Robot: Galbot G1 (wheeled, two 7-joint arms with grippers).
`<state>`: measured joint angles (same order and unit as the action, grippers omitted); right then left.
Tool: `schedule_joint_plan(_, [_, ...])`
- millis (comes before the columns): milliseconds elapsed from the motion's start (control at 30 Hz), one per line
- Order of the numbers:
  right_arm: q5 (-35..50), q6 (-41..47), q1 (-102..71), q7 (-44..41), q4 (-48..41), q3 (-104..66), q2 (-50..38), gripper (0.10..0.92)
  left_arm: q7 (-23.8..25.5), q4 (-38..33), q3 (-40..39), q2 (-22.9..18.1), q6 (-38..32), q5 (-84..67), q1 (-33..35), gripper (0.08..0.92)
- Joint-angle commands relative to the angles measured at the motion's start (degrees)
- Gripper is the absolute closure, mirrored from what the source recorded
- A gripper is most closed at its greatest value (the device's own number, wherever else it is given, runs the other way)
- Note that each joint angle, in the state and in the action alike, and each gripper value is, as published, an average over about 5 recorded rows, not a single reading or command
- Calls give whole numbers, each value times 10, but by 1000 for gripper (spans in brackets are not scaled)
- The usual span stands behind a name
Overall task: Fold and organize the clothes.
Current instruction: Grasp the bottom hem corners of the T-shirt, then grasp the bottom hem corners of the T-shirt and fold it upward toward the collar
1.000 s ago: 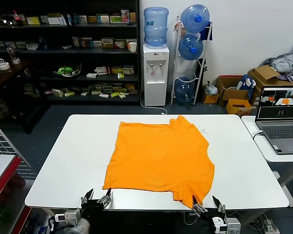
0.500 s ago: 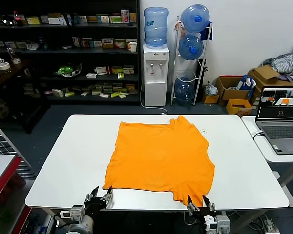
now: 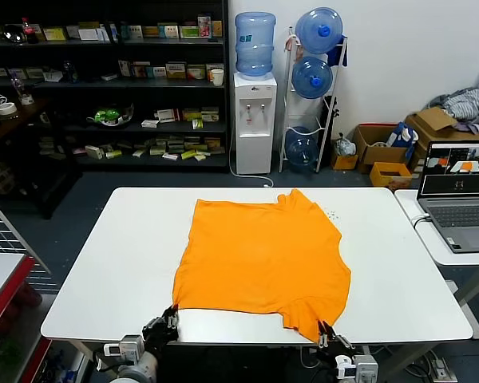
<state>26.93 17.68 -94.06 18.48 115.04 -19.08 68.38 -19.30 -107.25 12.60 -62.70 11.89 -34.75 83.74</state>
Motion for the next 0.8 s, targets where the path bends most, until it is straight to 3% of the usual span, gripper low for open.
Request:
schedule_joint_plan(33, [12, -2, -32, 2, 34, -6, -15, 901, -3, -13, -1, 4, 0, -5, 5, 894])
schedule_joint_plan(333, [23, -14, -113, 8, 127, -33, -47, 901, -42, -105, 26, 44, 22, -108, 63, 908])
schedule_joint_plan(500, [27, -17, -89, 10, 127, -37, -42, 901, -49, -148, 41, 57, 26, -121, 87, 908])
schedule_joint_plan(633, [39, -19, -24, 13, 91, -33, -41, 901, -48, -137, 40, 57, 24, -119, 64, 908])
schedule_joint_plan(800, [77, -9, 85, 32, 38, -16, -56, 901, -35, -88, 27, 57, 11, -121, -19, 908])
